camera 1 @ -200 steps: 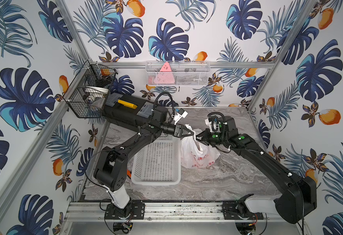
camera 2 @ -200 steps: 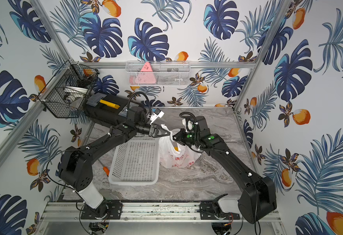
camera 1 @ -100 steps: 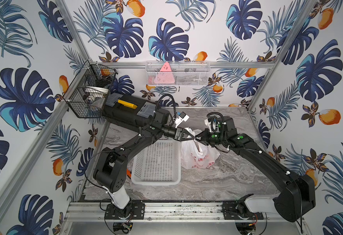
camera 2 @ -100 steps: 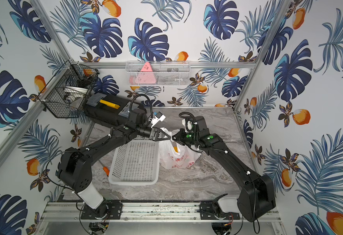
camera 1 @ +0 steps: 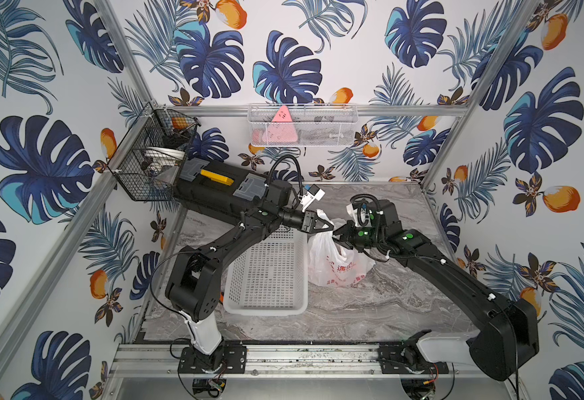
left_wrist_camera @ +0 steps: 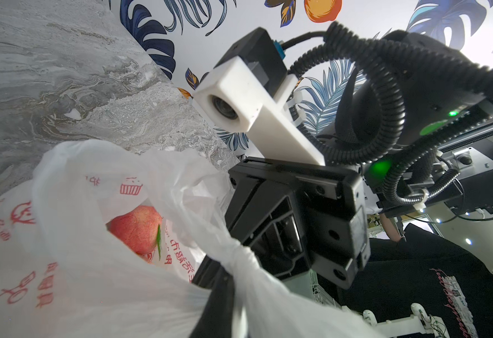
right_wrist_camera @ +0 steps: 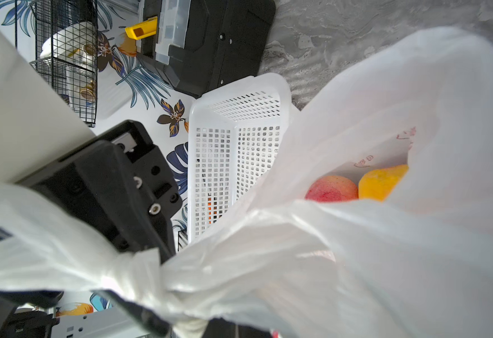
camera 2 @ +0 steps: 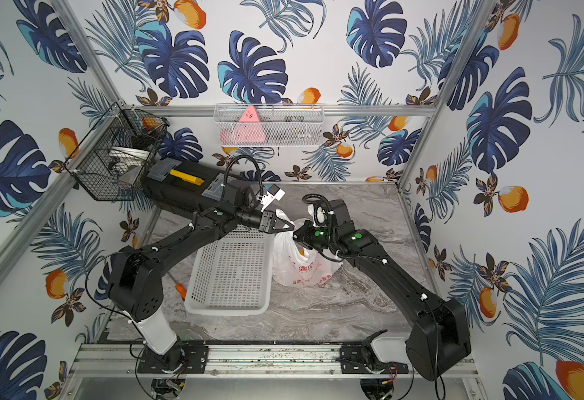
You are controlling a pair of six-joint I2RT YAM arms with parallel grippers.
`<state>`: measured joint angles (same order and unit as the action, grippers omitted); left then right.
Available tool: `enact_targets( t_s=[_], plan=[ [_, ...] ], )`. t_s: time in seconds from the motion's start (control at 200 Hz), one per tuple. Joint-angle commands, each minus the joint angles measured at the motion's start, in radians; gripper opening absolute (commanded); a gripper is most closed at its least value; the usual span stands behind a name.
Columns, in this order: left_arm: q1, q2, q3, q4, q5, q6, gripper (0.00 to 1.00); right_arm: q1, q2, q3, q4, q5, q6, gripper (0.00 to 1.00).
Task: Place the peach into a plastic bag & tie a knot
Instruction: Cross the plastic bag at the center of the board.
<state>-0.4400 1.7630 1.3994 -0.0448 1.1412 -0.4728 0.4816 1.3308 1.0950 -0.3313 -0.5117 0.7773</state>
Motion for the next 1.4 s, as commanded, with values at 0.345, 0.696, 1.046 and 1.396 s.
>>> enact_targets(
  t_s=[0.345, 0.696, 1.046, 1.396],
  plan=[
    [0.005, -0.052, -0.039, 0.011, 0.057, 0.163, 0.05, -0.084, -0.071, 0.193, -0.322, 0.002, -0.417, 0.39],
    [0.005, -0.057, -0.011, -0.078, 0.042, 0.265, 0.07, -0.032, -0.173, 0.159, -0.319, 0.131, -0.918, 0.70],
    [0.001, -0.057, -0.022, -0.002, 0.073, 0.214, 0.08, 0.077, -0.034, 0.200, -0.272, 0.165, -1.024, 0.75],
    [-0.002, -0.052, -0.006, -0.101, 0.112, 0.302, 0.08, 0.075, 0.007, 0.213, -0.287, 0.225, -1.084, 0.69]
  ],
)
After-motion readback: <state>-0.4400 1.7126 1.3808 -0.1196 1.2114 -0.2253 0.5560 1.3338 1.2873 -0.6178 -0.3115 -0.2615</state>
